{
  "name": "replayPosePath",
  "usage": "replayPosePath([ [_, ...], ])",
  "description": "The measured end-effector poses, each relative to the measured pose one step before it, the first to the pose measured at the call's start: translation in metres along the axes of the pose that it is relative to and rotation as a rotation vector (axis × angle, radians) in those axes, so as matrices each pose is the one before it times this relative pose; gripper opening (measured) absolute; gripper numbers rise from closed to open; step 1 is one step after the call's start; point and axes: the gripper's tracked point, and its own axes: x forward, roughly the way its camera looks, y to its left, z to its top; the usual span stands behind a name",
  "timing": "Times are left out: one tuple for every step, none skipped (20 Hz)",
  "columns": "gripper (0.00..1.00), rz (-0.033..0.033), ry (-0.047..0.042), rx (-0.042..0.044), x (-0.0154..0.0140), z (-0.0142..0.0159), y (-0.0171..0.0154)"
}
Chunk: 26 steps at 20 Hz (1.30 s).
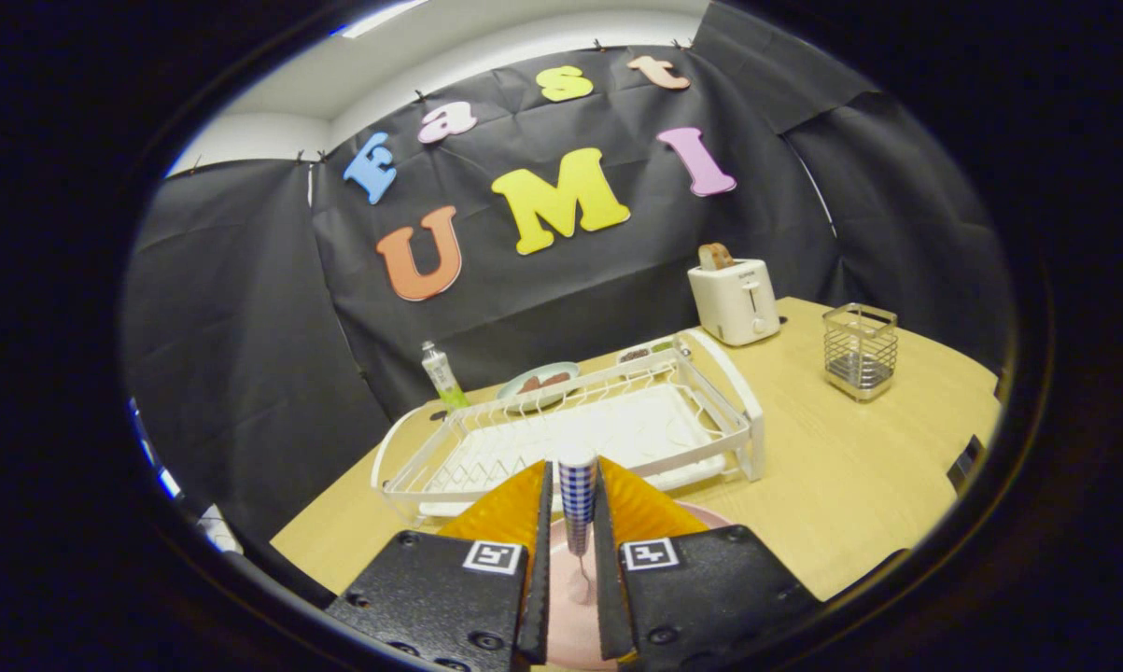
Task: Take the plate from the dish rack, then take the spoon from the basket and place it into the plate.
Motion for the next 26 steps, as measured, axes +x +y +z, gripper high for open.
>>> replayPosePath([
  [0.27, -0.00271, -0.00898, -0.00161, -0.00185, 0.00441, -0.00318],
  [0.33, -0.00192, -0.00596, -0.00308, -0.00096, 0.00405, -0.00292],
  [0.39, -0.00125, -0.00679, -0.00245, -0.00080, 0.00383, -0.00258],
  [0.45, -0.00344, -0.00845, -0.00216, -0.00137, 0.00462, -0.00307],
  [0.51, -0.00663, -0.00522, -0.00460, -0.00048, 0.00425, -0.00386],
  [0.56, -0.00318, -0.00804, -0.00189, 0.00036, 0.00541, -0.00271],
  [0.59, -0.00333, -0.00340, -0.00313, -0.00043, 0.00410, -0.00221],
  [0.63, 0.00013, -0.00738, -0.00309, -0.00167, 0.00464, -0.00061],
  [0.66, -0.00208, -0.00996, -0.00976, -0.00058, 0.00637, -0.00159],
  [0.68, -0.00115, -0.01511, -0.01113, -0.00071, 0.00717, -0.00034],
  [0.70, 0.00184, -0.01111, -0.01884, -0.00094, 0.00452, 0.00040],
  [0.73, -0.00190, -0.01805, -0.01509, -0.00141, 0.00702, -0.00016],
  [0.74, -0.00481, -0.01396, -0.01660, 0.00053, 0.00618, -0.00212],
  [0.75, -0.00292, -0.01018, -0.01742, -0.00039, 0.00552, -0.00064],
  [0.76, -0.00456, -0.00985, -0.01611, -0.00196, 0.00372, -0.00072],
  [0.77, -0.00312, -0.01314, -0.01208, -0.00196, 0.00603, -0.00047],
  [0.79, -0.00196, -0.01388, -0.01197, -0.00235, 0.00499, -0.00047],
  [0.82, -0.00512, -0.01812, -0.01833, -0.00398, 0.00574, -0.00173],
  [0.85, -0.00894, -0.02158, -0.01895, -0.00355, 0.00610, -0.00168],
  [0.88, -0.01235, -0.02107, -0.01866, -0.00507, 0.00570, -0.00259],
  [0.92, -0.00829, -0.02394, -0.01451, -0.00334, 0.00592, -0.00161],
  [0.95, -0.00857, -0.02283, -0.01178, -0.00625, 0.00591, -0.00203],
  [0.95, -0.01120, -0.02245, -0.01244, -0.00485, 0.00514, -0.00154],
  [0.96, -0.01031, -0.02007, -0.01520, -0.00619, 0.00449, -0.00137],
  [0.96, -0.00810, -0.02245, -0.01811, -0.00594, 0.00436, -0.00100],
  [0.96, -0.00926, -0.02136, -0.01985, -0.00668, 0.00427, -0.00078],
])
